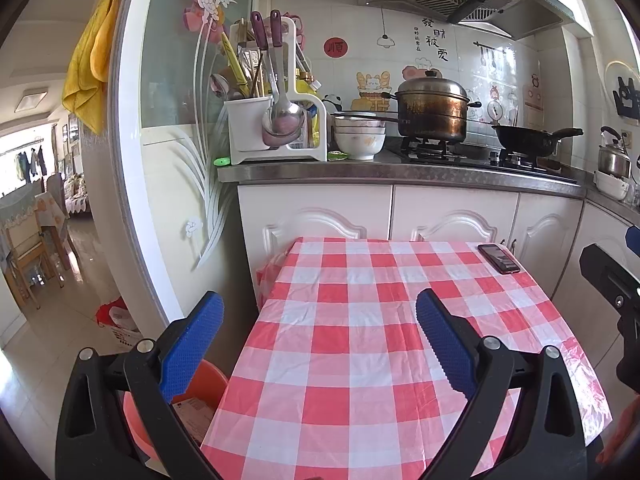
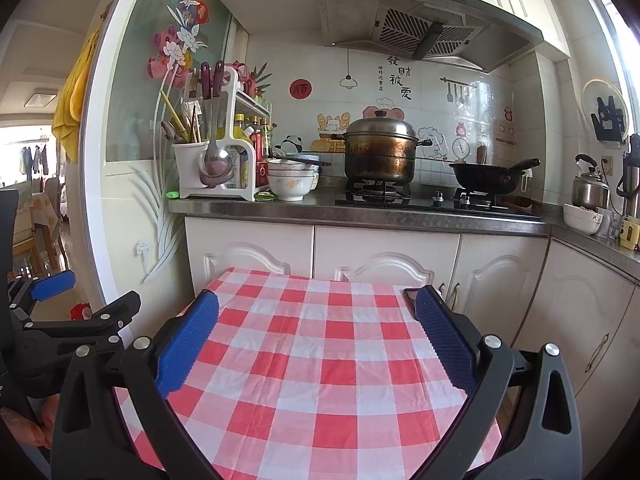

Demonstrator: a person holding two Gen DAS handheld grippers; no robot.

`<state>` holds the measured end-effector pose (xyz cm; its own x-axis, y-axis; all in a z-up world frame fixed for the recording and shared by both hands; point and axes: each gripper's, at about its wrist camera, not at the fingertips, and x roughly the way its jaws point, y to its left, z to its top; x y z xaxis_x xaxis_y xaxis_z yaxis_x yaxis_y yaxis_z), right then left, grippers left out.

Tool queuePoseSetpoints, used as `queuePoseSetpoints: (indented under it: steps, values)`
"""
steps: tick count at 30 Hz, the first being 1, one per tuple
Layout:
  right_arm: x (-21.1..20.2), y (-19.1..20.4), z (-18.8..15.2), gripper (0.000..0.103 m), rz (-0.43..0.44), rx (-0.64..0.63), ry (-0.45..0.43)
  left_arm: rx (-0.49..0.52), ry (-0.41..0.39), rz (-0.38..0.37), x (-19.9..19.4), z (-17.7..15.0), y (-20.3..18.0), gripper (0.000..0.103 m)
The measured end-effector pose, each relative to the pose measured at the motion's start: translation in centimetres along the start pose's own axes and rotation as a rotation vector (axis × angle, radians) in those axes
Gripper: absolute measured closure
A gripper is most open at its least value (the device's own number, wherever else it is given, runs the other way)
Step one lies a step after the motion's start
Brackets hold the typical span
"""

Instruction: Collect trash

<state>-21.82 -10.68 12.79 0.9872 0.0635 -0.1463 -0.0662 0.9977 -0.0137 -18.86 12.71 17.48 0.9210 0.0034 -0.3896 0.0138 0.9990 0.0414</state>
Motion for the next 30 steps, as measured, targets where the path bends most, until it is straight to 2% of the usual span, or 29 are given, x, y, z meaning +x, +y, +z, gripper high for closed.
queuePoseSetpoints:
  steps: [30]
  values:
    - [1.1,-0.4,-0.6,0.004,0.007,0.011,0.038,-0.015,0.010,-0.019,0.6,-0.4,-0.4,0.007]
